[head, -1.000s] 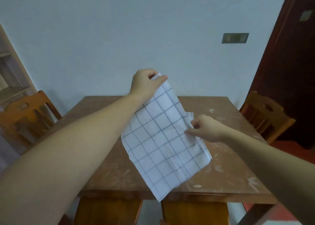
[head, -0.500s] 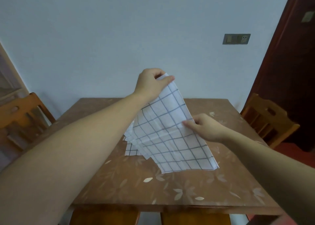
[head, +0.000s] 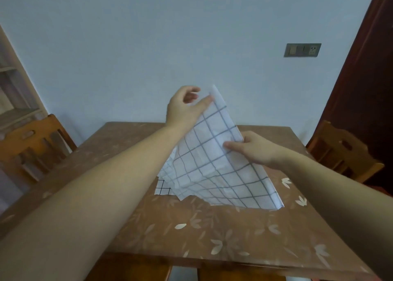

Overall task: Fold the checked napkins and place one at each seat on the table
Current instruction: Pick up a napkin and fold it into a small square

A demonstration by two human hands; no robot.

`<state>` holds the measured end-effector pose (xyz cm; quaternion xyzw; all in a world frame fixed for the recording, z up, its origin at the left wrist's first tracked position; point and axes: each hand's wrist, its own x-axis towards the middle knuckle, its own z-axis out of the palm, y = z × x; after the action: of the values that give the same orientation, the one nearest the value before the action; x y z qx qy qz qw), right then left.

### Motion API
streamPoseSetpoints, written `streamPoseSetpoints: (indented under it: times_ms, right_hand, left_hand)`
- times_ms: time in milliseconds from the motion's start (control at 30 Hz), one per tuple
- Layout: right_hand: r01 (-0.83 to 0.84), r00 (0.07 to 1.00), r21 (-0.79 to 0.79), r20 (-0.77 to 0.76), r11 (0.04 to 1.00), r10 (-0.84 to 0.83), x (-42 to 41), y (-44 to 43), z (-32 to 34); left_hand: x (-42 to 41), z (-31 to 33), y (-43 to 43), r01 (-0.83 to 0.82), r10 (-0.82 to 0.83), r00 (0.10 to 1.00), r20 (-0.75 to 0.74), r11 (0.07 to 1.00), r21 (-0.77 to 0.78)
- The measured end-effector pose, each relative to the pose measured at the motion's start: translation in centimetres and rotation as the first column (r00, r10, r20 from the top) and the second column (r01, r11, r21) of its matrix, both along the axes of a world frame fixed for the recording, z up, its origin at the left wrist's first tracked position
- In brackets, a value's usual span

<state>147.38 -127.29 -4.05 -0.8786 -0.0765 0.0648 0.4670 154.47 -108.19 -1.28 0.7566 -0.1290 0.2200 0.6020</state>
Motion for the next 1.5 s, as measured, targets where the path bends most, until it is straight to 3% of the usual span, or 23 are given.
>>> streamPoseSetpoints:
  times_ms: [67,133,167,233,300,367,433,567,767,867,967,1100,1233,1367,1500]
  right_hand:
    - [0.001,1.0,0.075,-0.002,0.997,-0.001,-0.5,-0.7,1.1]
    - [0.012,1.0,0.166,-0.02,0.986,-0.008,-0.6,-1.4,1.8]
    - [0.053,0.998,0.217,-0.046,0.975,-0.044,-0.6,-1.7,1.9]
    - [0.17,0.983,0.313,-0.118,0.934,-0.14,-0.7,-2.4,1.8]
    - [0.258,0.96,0.361,-0.201,0.896,-0.195,-0.6,-3.1,1.2]
    - [0.332,0.929,0.36,-0.288,0.872,-0.234,-0.3,-3.7,0.1]
    - [0.409,0.892,0.372,-0.355,0.833,-0.28,-0.1,-4.3,-1.0]
    - [0.505,0.835,0.363,-0.433,0.783,-0.338,0.0,-5.1,-2.7]
    - [0.479,0.832,0.242,-0.43,0.844,-0.35,-0.4,-5.6,-4.2]
    - [0.532,0.82,0.313,-0.424,0.787,-0.385,-0.8,-5.3,-4.3]
    - [0.553,0.827,0.363,-0.349,0.75,-0.442,-1.0,-4.6,-4.0]
    - [0.517,0.85,0.36,-0.117,0.776,-0.513,-1.4,-4.5,-2.6]
    - [0.412,0.881,0.381,0.066,0.828,-0.469,-1.7,-4.7,-0.7]
    - [0.34,0.892,0.408,0.144,0.847,-0.428,-2.0,-4.4,0.4]
    - [0.314,0.896,0.402,0.175,0.86,-0.409,-2.7,-4.2,1.2]
  left_hand:
    - [-0.6,-1.7,0.8,-0.097,0.081,0.989,-0.127,0.987,-0.131]
    - [-0.8,-4.3,1.6,-0.132,0.049,0.927,-0.371,0.971,-0.201]
    - [-0.9,-5.9,1.9,-0.115,-0.023,0.855,-0.517,0.965,-0.234]
    - [-1.4,-8.8,2.6,-0.009,-0.264,0.629,-0.731,0.938,-0.347]
    - [-2.2,-10.4,2.8,0.119,-0.524,0.433,-0.734,0.84,-0.529]
    - [-2.9,-10.9,2.8,0.144,-0.654,0.372,-0.659,0.742,-0.655]
    - [-3.5,-10.5,2.9,0.219,-0.684,0.388,-0.618,0.719,-0.659]
    - [-2.8,-10.7,3.4,0.317,-0.563,0.467,-0.682,0.826,-0.465]
    - [-2.0,-10.8,3.6,0.17,-0.391,0.611,-0.688,0.914,-0.369]
    - [-3.0,-9.6,3.6,0.097,-0.299,0.667,-0.682,0.943,-0.318]
    - [-4.0,-7.9,3.9,0.055,-0.241,0.698,-0.675,0.957,-0.285]
    - [-4.8,-5.7,4.5,0.021,-0.188,0.719,-0.669,0.968,-0.25]
    - [-4.9,-3.9,4.5,-0.064,-0.117,0.777,-0.618,0.963,-0.262]
    - [-5.2,-2.8,4.4,-0.082,-0.113,0.827,-0.55,0.945,-0.317]
    - [-5.6,-2.0,5.2,0.028,-0.179,0.825,-0.537,0.96,-0.277]
